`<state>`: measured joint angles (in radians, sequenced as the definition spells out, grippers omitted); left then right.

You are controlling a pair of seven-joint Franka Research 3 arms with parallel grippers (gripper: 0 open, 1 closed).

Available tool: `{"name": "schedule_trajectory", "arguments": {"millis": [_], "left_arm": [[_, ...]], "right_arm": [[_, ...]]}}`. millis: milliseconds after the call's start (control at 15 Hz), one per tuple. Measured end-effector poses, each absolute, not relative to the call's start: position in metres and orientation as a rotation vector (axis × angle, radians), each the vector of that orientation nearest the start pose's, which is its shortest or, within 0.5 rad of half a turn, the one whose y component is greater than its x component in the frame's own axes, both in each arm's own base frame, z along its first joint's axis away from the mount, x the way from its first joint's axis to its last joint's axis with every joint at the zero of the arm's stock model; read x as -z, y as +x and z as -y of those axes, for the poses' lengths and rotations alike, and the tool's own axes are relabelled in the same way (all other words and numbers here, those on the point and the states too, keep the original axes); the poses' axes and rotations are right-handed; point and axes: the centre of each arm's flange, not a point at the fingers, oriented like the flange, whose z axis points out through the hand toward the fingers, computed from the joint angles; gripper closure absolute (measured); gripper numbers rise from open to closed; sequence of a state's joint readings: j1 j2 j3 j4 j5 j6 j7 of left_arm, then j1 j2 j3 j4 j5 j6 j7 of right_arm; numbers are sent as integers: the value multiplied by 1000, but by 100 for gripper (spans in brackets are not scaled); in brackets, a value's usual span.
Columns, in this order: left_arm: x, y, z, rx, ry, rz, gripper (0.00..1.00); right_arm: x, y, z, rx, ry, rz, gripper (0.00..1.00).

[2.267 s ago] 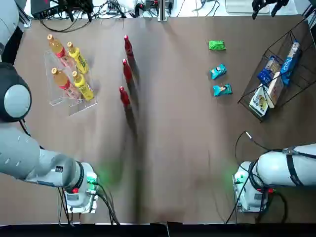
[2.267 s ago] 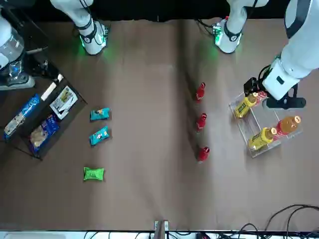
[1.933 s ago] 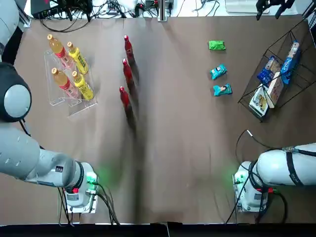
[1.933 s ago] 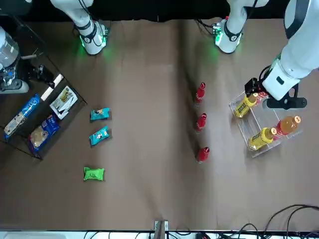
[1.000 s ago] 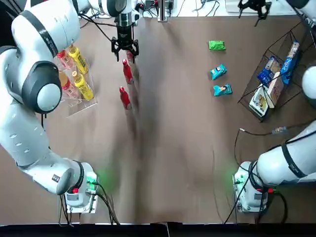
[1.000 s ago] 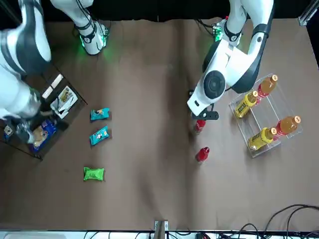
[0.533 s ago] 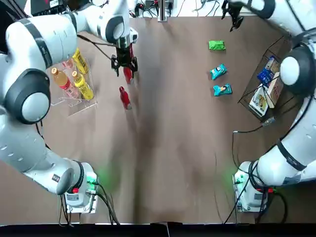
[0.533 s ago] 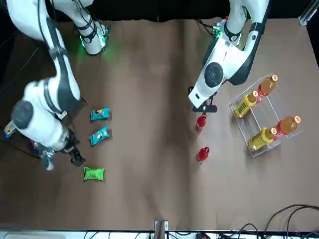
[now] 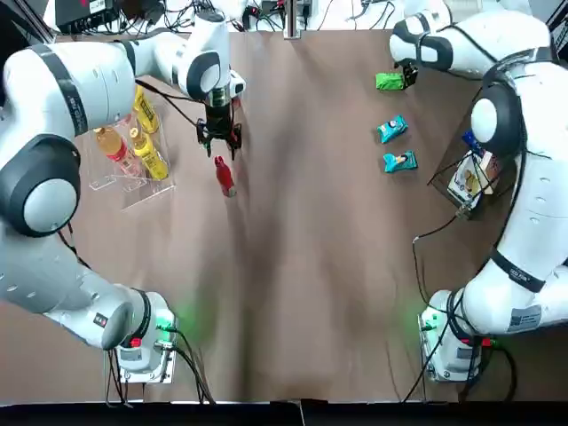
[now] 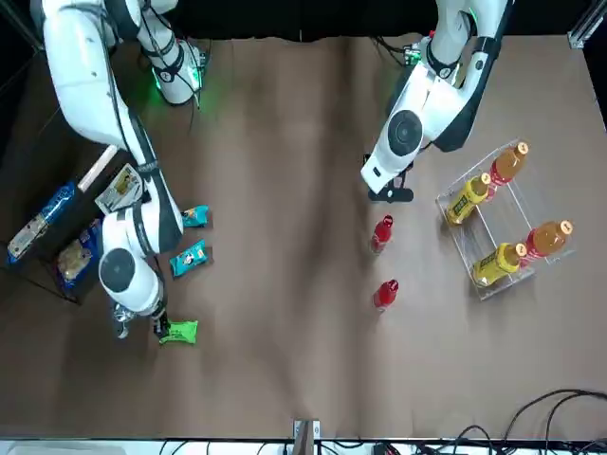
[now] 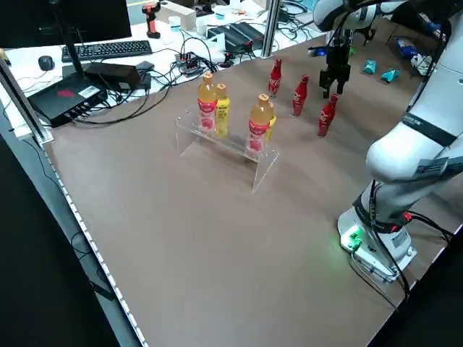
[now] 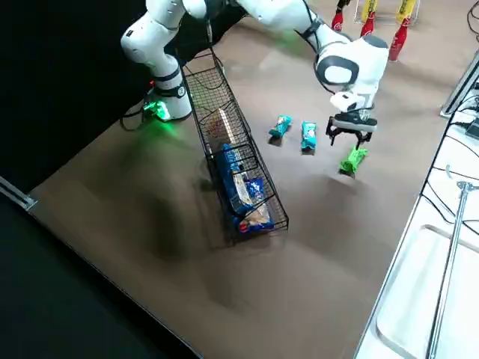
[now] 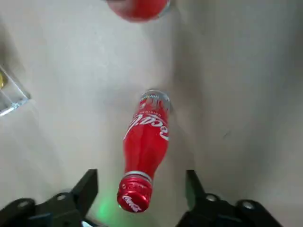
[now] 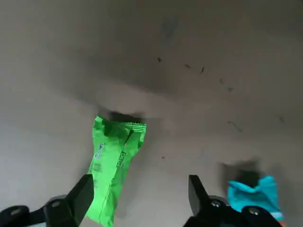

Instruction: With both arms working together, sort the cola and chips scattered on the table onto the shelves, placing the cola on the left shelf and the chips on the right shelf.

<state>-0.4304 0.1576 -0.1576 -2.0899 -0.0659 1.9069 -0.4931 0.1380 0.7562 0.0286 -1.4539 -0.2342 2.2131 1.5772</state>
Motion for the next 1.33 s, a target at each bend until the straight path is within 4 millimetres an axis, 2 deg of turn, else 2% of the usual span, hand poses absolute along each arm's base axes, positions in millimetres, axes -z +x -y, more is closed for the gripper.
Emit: {"name": "schedule_trajectory", "arguments": {"millis": [67, 133, 400, 600, 800, 1067, 1200, 1333], "left_arm": [[-325, 436, 297, -508, -2992, -99, 21], [-325, 435, 297, -508, -2991, -101, 26], [-333, 442, 299, -464, -3018, -97, 26], [-364, 466, 300, -364, -3076, -69, 26], [-402, 503, 292, -214, -3108, -40, 25], [-433, 560, 276, -58, -3130, 30, 23], [-432, 587, 268, 16, -3117, 52, 23], [-417, 610, 273, 112, -3141, 55, 23]], "right_arm": [[-229, 718, -112, 211, -2586, -1952, 11], [-222, 720, -115, 216, -2567, -1968, 11], [-203, 725, -124, 248, -2494, -1996, 12], [-198, 725, -124, 246, -2490, -2004, 12], [-196, 725, -123, 254, -2481, -2005, 18], [-198, 729, -117, 276, -2450, -2018, 59], [-202, 732, -113, 286, -2411, -2051, 78], [-212, 738, -108, 305, -2373, -2071, 86]]}}
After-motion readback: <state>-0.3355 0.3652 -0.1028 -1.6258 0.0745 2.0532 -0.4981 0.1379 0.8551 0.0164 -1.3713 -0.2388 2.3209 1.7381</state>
